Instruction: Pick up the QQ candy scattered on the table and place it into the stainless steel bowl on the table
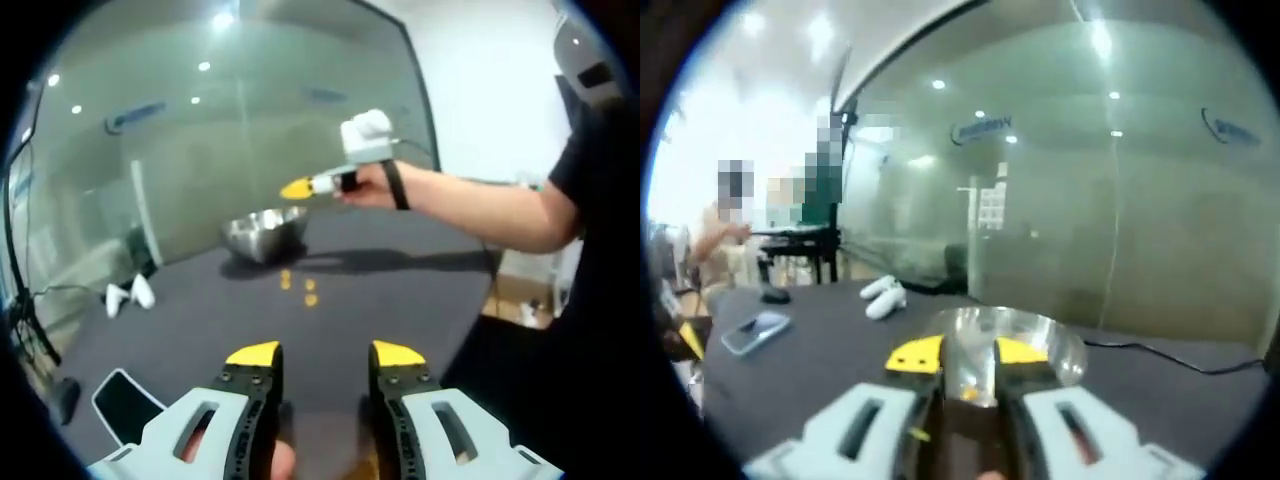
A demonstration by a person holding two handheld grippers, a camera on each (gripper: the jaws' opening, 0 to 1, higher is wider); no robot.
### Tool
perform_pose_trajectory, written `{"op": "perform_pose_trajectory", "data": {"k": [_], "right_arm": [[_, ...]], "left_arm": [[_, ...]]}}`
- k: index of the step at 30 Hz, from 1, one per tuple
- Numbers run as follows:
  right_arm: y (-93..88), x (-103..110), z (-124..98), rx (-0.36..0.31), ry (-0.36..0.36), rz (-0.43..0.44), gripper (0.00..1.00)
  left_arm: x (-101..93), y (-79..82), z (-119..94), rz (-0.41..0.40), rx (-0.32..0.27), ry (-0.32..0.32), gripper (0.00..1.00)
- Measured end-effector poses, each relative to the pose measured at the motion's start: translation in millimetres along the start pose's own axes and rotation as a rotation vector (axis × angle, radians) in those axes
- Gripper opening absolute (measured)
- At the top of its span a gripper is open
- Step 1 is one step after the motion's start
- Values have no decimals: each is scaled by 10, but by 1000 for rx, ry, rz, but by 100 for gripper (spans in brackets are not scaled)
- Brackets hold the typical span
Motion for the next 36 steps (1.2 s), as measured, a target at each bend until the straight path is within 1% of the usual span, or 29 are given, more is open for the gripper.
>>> {"op": "perform_pose_trajectory", "data": {"k": [2, 6, 11, 13, 15, 18, 21, 23, 24, 27, 29, 31, 33, 34, 36], "right_arm": [[-20, -14, -81, -1, 21, 2, 19], [-109, -30, -332, -18, 63, 10, 19], [-259, 11, -569, -4, 123, 40, 19], [-331, 73, -637, 7, 158, 11, 19], [-380, 105, -681, 3, 176, -27, 20], [-470, 152, -771, 17, 216, -22, 20], [-534, 210, -860, 26, 244, -47, 20], [-544, 244, -910, 17, 250, -114, 19], [-548, 267, -925, 15, 258, -122, 19], [-558, 308, -931, 18, 282, -106, 19], [-573, 345, -924, 19, 297, -110, 19], [-595, 397, -906, 34, 320, -118, 19], [-601, 453, -890, 46, 350, -147, 19], [-585, 491, -881, 41, 374, -158, 19], [-582, 561, -860, 41, 417, -145, 19]], "left_arm": [[-1, -10, 1, 1, 2, 1, 36], [-15, 0, -12, 1, -4, -1, 36], [-25, -7, -14, 1, 2, -2, 36], [-33, 0, -8, 5, 3, -2, 36], [-42, 14, -5, 6, -2, -4, 36], [-48, 23, -7, 8, -3, -3, 36], [-53, 18, -12, 7, -2, -2, 36], [-54, 9, -16, 5, 2, -1, 36], [-54, 4, -17, 5, 4, -1, 36], [-56, -1, -15, 4, 7, 0, 36], [-60, 8, -11, 6, 7, -1, 36], [-63, 18, -10, 8, 4, -1, 36], [-63, 22, -13, 8, 1, -1, 36], [-60, 17, -15, 7, 2, 0, 36], [-53, 2, -20, 5, 6, 4, 36]]}}
Point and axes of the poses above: the point that each gripper's makers call its tool centre point, and the gripper's own axes: z roughly forward along the fingers, x roughly to its left, y roughly out of its top, the point moved 5 cm from there along -z, roughly backward along the fingers, and after that the axes turned 5 degrees about -y, right-handed, at the moved point
